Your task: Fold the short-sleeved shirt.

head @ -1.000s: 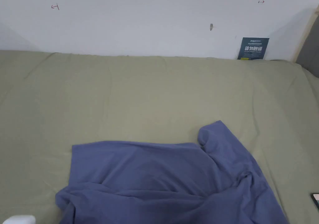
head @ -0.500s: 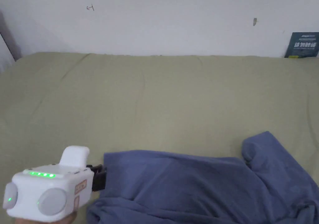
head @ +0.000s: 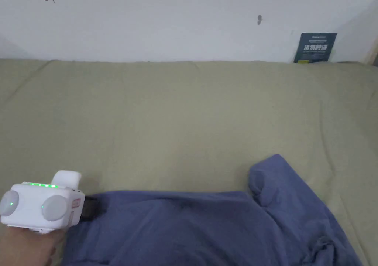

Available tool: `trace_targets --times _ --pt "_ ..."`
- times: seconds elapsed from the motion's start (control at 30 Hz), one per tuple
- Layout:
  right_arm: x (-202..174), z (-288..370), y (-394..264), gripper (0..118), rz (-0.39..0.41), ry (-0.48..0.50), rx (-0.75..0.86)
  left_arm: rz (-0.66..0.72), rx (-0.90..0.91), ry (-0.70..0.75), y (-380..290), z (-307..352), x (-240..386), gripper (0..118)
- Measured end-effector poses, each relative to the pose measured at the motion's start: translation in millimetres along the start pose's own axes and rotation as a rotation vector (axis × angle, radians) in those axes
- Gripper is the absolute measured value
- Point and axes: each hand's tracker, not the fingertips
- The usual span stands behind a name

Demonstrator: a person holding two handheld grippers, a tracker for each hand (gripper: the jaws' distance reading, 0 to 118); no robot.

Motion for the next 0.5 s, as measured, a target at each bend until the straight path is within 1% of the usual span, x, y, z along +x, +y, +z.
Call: trace_targets --times 0.03,0.07,0.1,0.13,0.17,0.2,0.23,0.27,0.3,0.33,0.37,0.4,0.43,0.47,0.5 --pt "8 -10 8 0 0.019 0.003 0.008 0.011 -0.007 -0.029 0 1 1 57" --pt "14 -23 18 0 0.034 -0.003 -0.012 -0.022 -0.060 -0.012 -7 -8 -3 29" --pt "19 -35 27 0 0.048 -0.021 -0.025 -0.115 -0.039 -0.034 -4 -17 0 6" --pt "26 -51 38 1 0.060 -0.029 -0.018 -0.149 -0.035 -0.050 -3 -27 4 6" --pt "32 -67 51 1 0.069 -0.022 -0.028 -0.185 -0.026 -0.027 -2 -34 4 6" --pt "37 -84 61 1 0.076 -0.009 -0.054 -0.203 -0.036 -0.022 -10 16 53 6" --pt "43 -107 74 10 0.079 -0.001 -0.112 -0.158 -0.011 -0.037 -11 35 74 6" --pt "50 -128 84 32 0.060 0.017 -0.137 -0.163 0.033 -0.027 -9 45 81 6" --pt "55 -145 91 72 0.042 0.040 -0.135 -0.178 0.042 -0.011 -5 58 87 6" --pt "62 -166 100 116 0.017 0.025 -0.149 -0.168 0.066 -0.024 -12 50 58 6" --pt "65 -187 106 116 0.001 0.016 -0.166 -0.166 0.087 -0.027 -10 58 59 6" --pt "71 -201 110 116 -0.038 0.038 -0.149 -0.131 0.074 -0.066 -9 55 57 6" --pt "76 -220 118 116 -0.010 -0.015 -0.178 -0.129 0.080 -0.074 -6 62 59 6" --pt "78 -236 122 116 0.013 -0.073 -0.228 -0.113 0.132 -0.086 -16 95 55 6" --pt "80 -249 126 116 0.034 -0.100 -0.263 -0.106 0.140 -0.092 -15 100 52 6"
